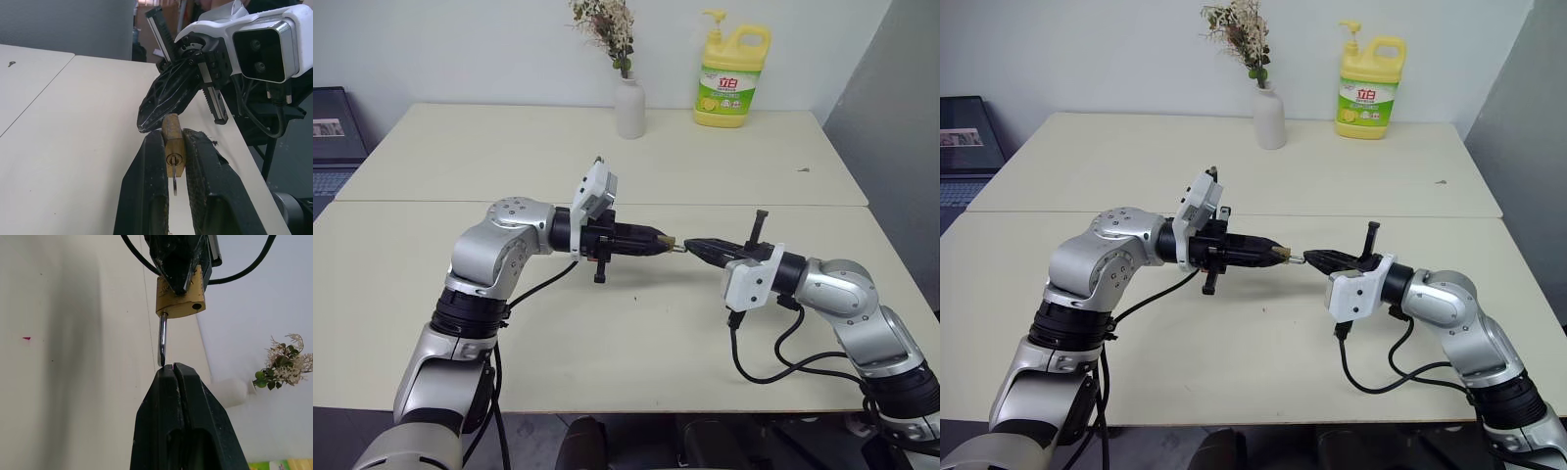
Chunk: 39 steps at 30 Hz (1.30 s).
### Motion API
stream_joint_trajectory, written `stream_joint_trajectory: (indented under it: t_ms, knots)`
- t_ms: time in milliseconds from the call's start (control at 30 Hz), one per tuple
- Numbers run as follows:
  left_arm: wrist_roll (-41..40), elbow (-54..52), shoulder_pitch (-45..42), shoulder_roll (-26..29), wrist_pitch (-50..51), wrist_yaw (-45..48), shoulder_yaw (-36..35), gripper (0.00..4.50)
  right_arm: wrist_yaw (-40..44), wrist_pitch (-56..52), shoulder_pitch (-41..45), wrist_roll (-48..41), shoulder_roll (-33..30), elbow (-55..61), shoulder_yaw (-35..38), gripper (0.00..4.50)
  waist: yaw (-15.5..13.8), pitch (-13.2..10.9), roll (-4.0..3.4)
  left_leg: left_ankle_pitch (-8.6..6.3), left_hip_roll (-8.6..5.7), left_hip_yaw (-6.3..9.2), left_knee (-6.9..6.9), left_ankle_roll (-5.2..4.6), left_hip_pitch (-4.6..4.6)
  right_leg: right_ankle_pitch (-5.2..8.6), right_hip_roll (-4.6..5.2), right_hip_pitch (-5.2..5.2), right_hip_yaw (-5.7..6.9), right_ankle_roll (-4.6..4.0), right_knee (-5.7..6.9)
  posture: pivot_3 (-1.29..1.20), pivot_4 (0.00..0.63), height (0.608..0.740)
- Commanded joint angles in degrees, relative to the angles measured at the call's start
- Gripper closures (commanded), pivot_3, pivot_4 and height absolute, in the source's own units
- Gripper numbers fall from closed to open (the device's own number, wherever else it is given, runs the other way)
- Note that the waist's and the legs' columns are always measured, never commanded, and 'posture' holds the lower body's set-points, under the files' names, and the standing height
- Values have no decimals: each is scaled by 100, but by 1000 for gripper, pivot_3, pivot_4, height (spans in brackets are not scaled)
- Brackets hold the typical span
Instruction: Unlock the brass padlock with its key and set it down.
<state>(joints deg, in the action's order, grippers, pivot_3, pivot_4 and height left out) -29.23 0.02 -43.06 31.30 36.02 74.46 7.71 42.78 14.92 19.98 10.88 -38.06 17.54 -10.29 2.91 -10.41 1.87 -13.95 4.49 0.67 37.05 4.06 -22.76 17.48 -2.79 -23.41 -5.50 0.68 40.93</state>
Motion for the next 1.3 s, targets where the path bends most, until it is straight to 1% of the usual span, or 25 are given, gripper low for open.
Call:
stream_joint_trajectory:
  t_ms: [33, 433, 533, 633, 700, 767, 833, 967, 1167, 1300]
  knots:
    - [-180, -218, -22, 49, 51, 32, -102, 4339, 83, 111, 21, -175, -50, 141, 43, 4500, 0, 0, 0, 0, 0, 0, 0, 0, 0, 0, 0, 0, 0, 0, 0, 0, 150, 740]
    - [-163, -183, -49, 25, 76, 17, -92, 4339, 149, 46, -117, -187, -60, 253, 62, 4500, 0, 0, 0, 0, 0, 0, 0, 0, 0, 0, 0, 0, 0, 0, 0, 0, 150, 740]
    - [-147, -134, -56, 16, 85, -35, -113, 4339, 232, -109, -229, -241, -137, 299, 115, 4500, -2, 0, 0, 0, 0, 1, 0, 0, 0, 0, 0, 0, 0, 0, 0, 0, 150, 740]
    - [-129, -105, -24, 23, 115, -127, -148, 4339, 485, -443, -487, -552, -358, 479, 268, 4500, -15, 0, 0, 0, 0, 1, 0, 0, -2, 0, 0, 0, 0, 0, -1, 0, 150, 740]
    - [-130, -119, 29, 26, 169, -220, -165, 4339, 629, -850, -668, -853, -497, 686, 410, 4500, -19, 0, 0, 0, 0, 1, 0, 0, -2, 0, 0, 0, 0, 0, -3, 0, 150, 740]
    - [-146, -210, 208, 19, 288, -382, -177, 4339, 776, -1510, -910, -1415, -626, 1128, 658, 4146, -11, 0, 0, 0, 0, 1, 0, 0, -2, 0, 0, 0, 0, 1, -3, 0, 150, 740]
    - [-163, -284, 353, 17, 397, -490, -179, 4339, 856, -2056, -1053, -1830, -698, 1500, 810, 3605, 0, 0, -1, 0, 0, 3, -1, 0, 1, 1, 0, 2, -2, 1, -2, 0, 150, 740]
    - [-219, -386, 750, 18, 727, -672, -110, 4339, 978, -2954, -1184, -2376, -893, 2102, 909, 2206, 9, 0, 0, 0, 1, 15, 0, 0, 1, 1, -3, 4, 0, 2, 0, 0, 150, 740]
    - [-84, -345, 1180, 16, 770, -776, 65, 4339, 986, -3621, -1135, -2581, -1010, 2407, 716, 20, 1, 0, 0, 0, 0, 18, 1, 0, 1, 3, -2, 8, 3, 5, -2, 0, 150, 740]
    - [77, -274, 1375, 55, 668, -838, 200, 4339, 1085, -3819, -1173, -2559, -1166, 2456, 551, 0, 2, 0, 0, 0, -1, 19, 1, -1, 1, 3, -2, 8, 3, 5, -4, 0, 150, 740]
